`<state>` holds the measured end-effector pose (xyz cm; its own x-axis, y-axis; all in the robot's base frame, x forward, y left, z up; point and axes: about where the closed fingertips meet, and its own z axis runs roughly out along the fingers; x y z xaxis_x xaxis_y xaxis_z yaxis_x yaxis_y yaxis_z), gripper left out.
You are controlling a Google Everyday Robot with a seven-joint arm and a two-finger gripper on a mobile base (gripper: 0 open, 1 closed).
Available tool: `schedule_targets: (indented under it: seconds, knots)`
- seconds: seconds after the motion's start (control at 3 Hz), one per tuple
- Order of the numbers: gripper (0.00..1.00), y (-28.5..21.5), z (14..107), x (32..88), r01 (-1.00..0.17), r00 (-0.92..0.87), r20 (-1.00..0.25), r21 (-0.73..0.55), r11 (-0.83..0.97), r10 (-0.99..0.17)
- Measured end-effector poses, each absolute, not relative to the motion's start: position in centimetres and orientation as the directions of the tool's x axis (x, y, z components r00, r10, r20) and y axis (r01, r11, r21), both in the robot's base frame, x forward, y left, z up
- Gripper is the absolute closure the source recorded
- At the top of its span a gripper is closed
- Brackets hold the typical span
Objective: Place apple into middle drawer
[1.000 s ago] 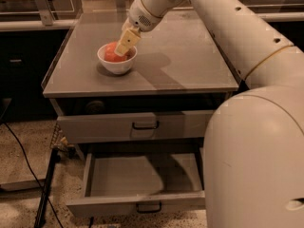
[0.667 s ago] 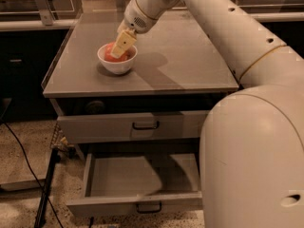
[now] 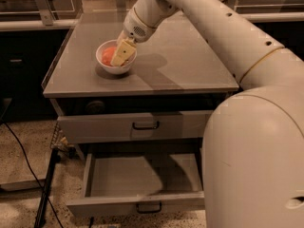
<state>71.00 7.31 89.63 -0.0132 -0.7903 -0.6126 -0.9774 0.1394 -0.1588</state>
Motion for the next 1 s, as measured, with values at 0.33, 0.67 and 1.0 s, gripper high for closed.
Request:
schedule_targets:
  seconds: [0.33, 0.67, 1.0]
  knots:
    - [0.39, 7.2, 89.7, 71.5, -0.976, -0.016, -0.604, -0.163, 0.143, -0.797]
    - [0.38, 7.0, 90.1, 72.4, -0.974, -0.017, -0.592, -0.172, 0.147, -0.806]
    - [0.41, 7.2, 89.7, 73.9, -0.974, -0.026, -0.572, -0.169, 0.149, -0.82]
